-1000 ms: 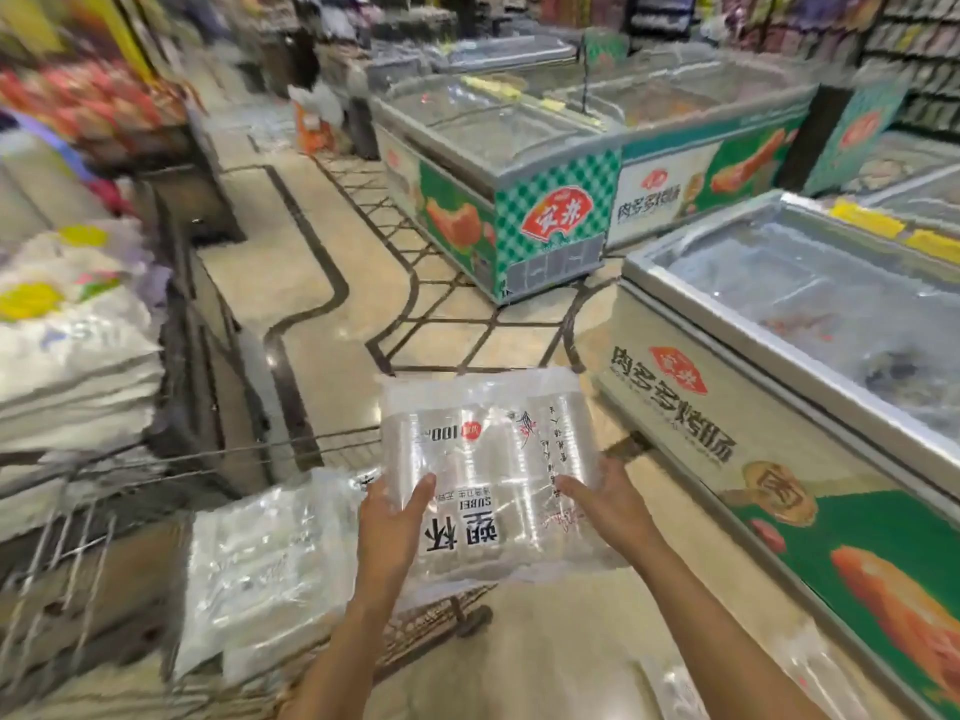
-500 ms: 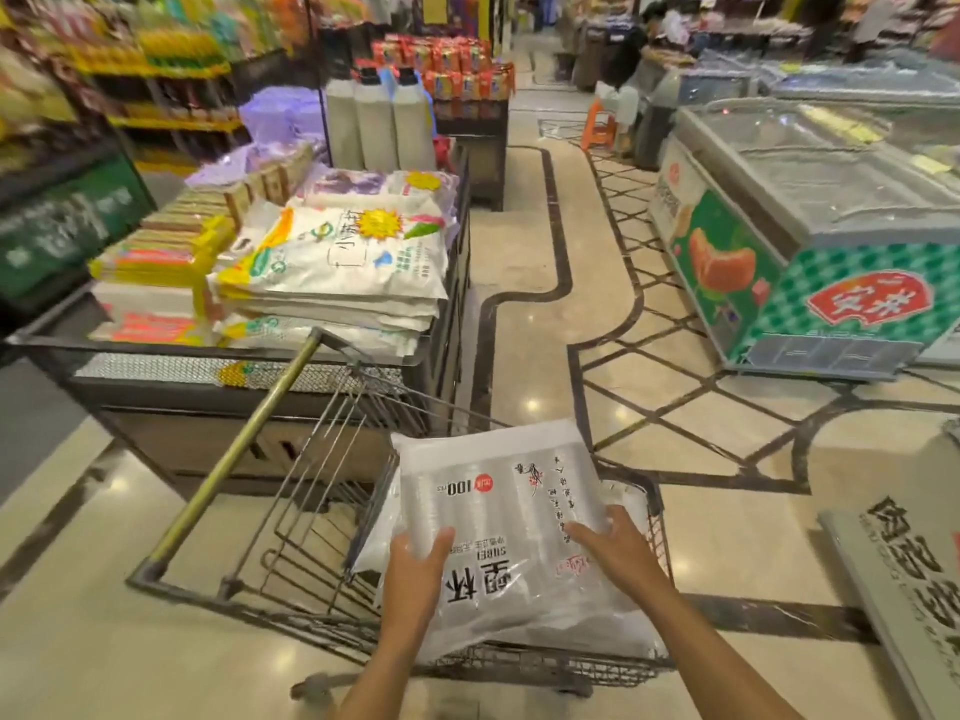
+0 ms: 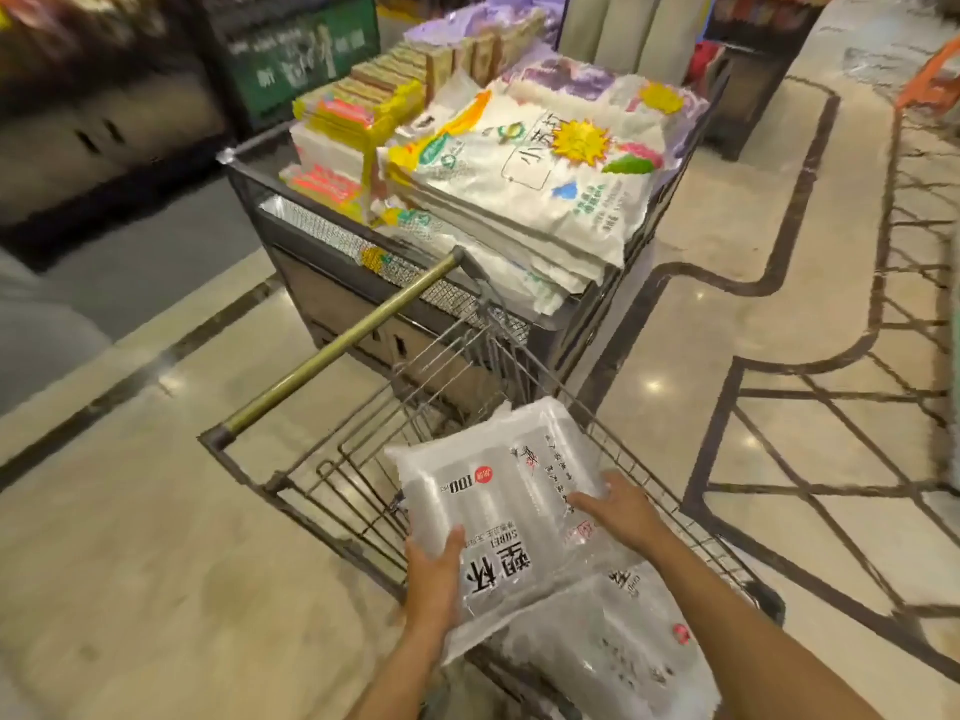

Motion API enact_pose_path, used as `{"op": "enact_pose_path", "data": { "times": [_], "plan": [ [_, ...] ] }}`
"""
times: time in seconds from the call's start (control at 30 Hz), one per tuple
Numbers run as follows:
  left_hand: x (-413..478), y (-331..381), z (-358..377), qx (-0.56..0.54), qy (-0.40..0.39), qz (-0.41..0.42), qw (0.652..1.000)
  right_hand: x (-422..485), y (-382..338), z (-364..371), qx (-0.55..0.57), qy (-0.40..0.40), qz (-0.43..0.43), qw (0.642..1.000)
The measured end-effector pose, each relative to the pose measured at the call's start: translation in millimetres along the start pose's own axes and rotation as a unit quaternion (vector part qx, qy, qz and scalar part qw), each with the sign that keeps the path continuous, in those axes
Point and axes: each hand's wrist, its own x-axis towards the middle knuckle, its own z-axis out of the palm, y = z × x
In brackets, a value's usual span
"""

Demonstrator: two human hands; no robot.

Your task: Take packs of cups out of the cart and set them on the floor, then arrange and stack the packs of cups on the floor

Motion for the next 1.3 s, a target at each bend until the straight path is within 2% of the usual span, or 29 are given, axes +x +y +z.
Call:
{"op": "enact_pose_path", "data": {
  "times": [0.2,0.33,0.5,0.67,0.73,0.8,0.87,1.0,1.13,1.3],
  "plan": [
    [28,-18,42,-0.047,0.069,-0.061,0.995,93,-4,-4,-0.094,-0.072,-0.071,0.99],
    [39,-32,57,-0.076,0.062,-0.115,0.989,131,0,-1,-0.138,-0.129,-0.098,0.977],
    [52,-53,73,-0.096,0.069,-0.139,0.983,153,-3,13,-0.163,-0.149,-0.105,0.97],
    [62,-51,79,-0.108,0.081,-0.149,0.98,160,3,20,-0.171,-0.128,-0.1,0.972],
    [57,-45,75,-0.03,0.107,-0.132,0.985,160,12,22,-0.18,-0.101,-0.088,0.974],
    [49,-30,65,0.138,0.146,-0.085,0.976,151,10,22,-0.221,-0.06,-0.095,0.969],
    [42,-10,55,0.27,0.149,0.009,0.951,121,-7,14,-0.243,-0.02,-0.094,0.965],
    [38,39,40,0.44,0.071,0.153,0.882,66,-26,-13,-0.268,0.045,-0.097,0.958],
    [33,77,40,0.523,0.0,0.299,0.798,15,-28,-34,-0.254,0.121,-0.064,0.957],
    [24,107,58,0.583,-0.107,0.449,0.668,-53,-7,-45,-0.205,0.216,0.046,0.954]
  ]
}}
